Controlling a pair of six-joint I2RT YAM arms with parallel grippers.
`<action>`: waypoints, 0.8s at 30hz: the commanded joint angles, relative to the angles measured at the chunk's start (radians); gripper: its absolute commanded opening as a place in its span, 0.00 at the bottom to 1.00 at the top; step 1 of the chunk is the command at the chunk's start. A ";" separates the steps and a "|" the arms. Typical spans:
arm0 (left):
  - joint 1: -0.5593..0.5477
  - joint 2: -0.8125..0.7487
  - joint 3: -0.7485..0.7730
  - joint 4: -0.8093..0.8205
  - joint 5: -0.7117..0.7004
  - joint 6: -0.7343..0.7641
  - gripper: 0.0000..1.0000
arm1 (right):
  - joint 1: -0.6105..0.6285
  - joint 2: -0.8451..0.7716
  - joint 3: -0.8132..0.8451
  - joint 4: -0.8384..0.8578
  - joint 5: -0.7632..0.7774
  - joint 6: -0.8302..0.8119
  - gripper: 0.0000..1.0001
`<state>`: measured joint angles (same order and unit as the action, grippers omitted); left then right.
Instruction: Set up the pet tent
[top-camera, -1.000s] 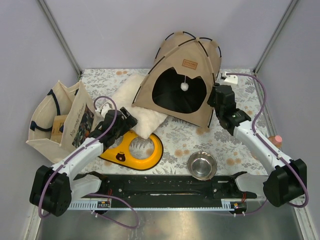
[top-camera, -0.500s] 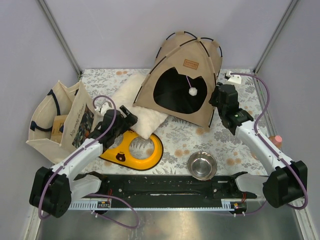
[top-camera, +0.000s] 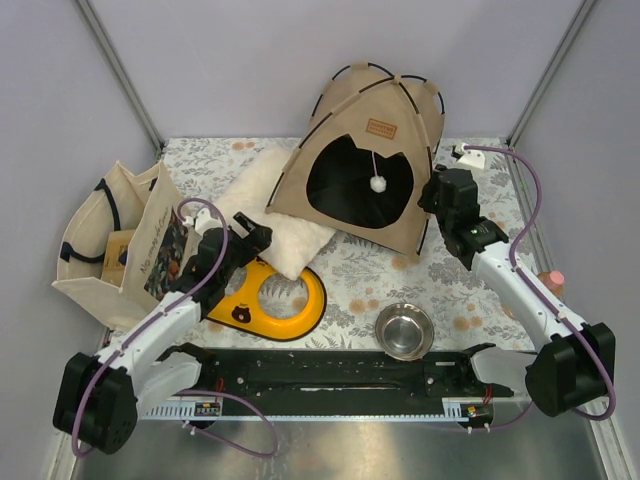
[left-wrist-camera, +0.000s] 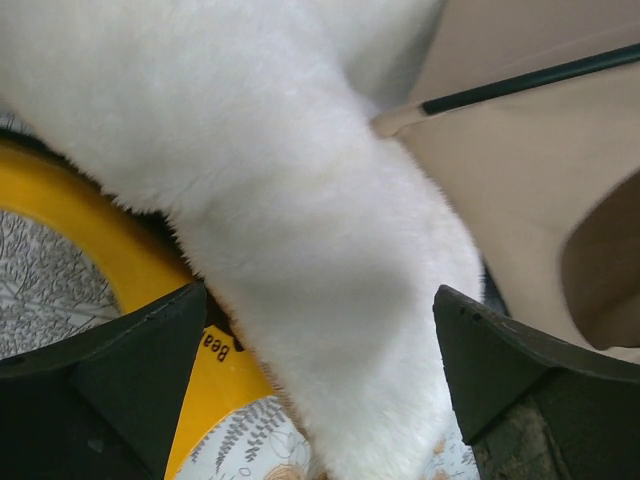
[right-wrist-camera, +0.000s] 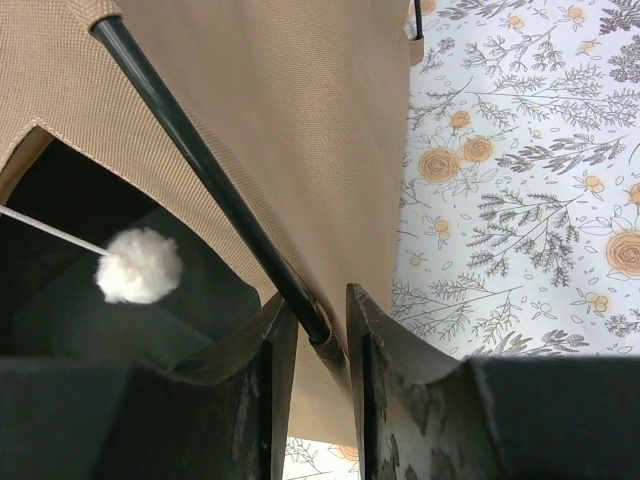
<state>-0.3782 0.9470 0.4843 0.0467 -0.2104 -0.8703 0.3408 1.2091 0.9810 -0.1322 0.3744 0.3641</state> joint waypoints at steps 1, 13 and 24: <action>0.010 0.090 0.017 0.005 -0.018 -0.084 0.99 | -0.011 -0.022 0.001 0.011 -0.009 0.015 0.34; 0.027 0.321 0.026 0.367 0.035 -0.075 0.99 | -0.013 -0.013 -0.010 0.014 -0.028 0.019 0.34; 0.027 0.164 0.241 0.006 -0.098 0.129 0.00 | -0.040 -0.028 0.001 -0.029 0.072 0.033 0.29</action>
<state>-0.3561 1.2407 0.5346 0.2077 -0.1989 -0.8783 0.3252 1.2091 0.9691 -0.1421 0.3576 0.3759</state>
